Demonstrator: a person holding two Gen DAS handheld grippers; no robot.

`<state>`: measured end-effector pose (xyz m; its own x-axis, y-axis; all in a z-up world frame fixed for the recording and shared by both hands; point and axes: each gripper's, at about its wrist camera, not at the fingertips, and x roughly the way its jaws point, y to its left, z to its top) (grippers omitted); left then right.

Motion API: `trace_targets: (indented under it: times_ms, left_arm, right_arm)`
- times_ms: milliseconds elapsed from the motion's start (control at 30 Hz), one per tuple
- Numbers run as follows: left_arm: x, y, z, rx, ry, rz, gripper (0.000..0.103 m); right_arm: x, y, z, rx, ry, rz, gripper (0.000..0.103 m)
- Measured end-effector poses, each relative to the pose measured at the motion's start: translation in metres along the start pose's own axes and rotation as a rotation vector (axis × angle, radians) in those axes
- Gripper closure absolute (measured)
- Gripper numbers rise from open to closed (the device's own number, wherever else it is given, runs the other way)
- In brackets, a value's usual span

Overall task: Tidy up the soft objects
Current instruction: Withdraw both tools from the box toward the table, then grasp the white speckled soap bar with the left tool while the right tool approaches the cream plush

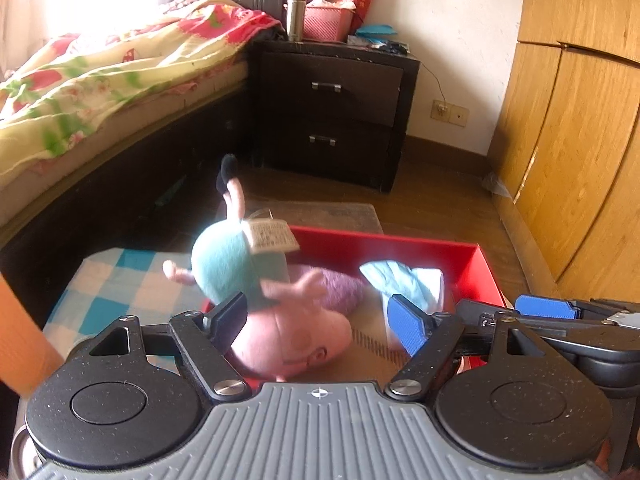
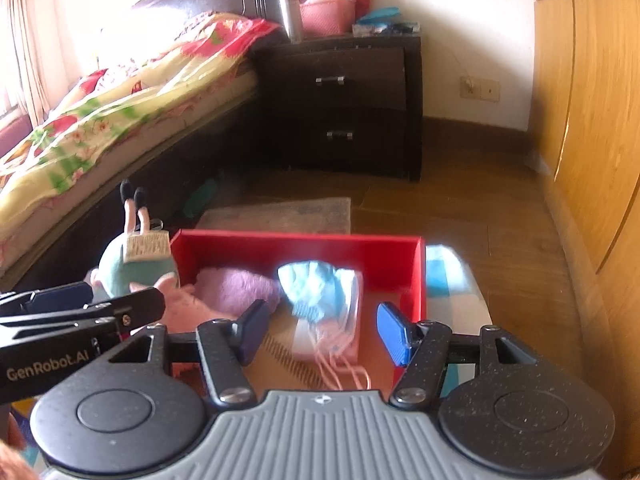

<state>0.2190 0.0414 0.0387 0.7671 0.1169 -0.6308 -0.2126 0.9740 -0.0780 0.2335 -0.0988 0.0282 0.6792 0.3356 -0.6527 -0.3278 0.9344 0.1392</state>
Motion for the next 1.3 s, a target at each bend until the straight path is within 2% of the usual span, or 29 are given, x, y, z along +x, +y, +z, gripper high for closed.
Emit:
trace_targets:
  times_ms: [367,633,933,967,1033,1067,1100,1300]
  left_arm:
    - [-0.011,-0.011,-0.041,0.021,0.138,-0.072,0.027]
    - [-0.024,-0.029,-0.068,0.012,0.21,-0.167,0.028]
    - [-0.016,-0.047,-0.086,-0.002,0.292,-0.213,0.028]
    - [-0.013,-0.047,-0.087,-0.01,0.305,-0.218,0.029]
    - [-0.009,-0.045,-0.089,-0.039,0.32,-0.224,0.04]
    - [-0.007,-0.043,-0.089,-0.053,0.329,-0.231,0.056]
    - [-0.005,-0.041,-0.089,-0.069,0.337,-0.24,0.06]
    - [-0.002,-0.032,-0.09,-0.113,0.346,-0.256,0.066]
  right_arm:
    - [-0.027,-0.014,-0.032,-0.009,0.045,-0.027,0.064]
    - [-0.049,-0.029,-0.056,-0.006,0.076,-0.05,0.063]
    - [-0.075,-0.047,-0.072,0.025,0.071,-0.06,0.059]
    - [-0.076,-0.048,-0.073,0.025,0.074,-0.058,0.059]
    - [-0.077,-0.05,-0.076,0.019,0.08,-0.06,0.058]
    - [-0.078,-0.051,-0.077,0.016,0.083,-0.062,0.058]
    - [-0.077,-0.052,-0.079,0.013,0.088,-0.065,0.058]
    - [-0.07,-0.06,-0.083,0.007,0.139,-0.069,0.052]
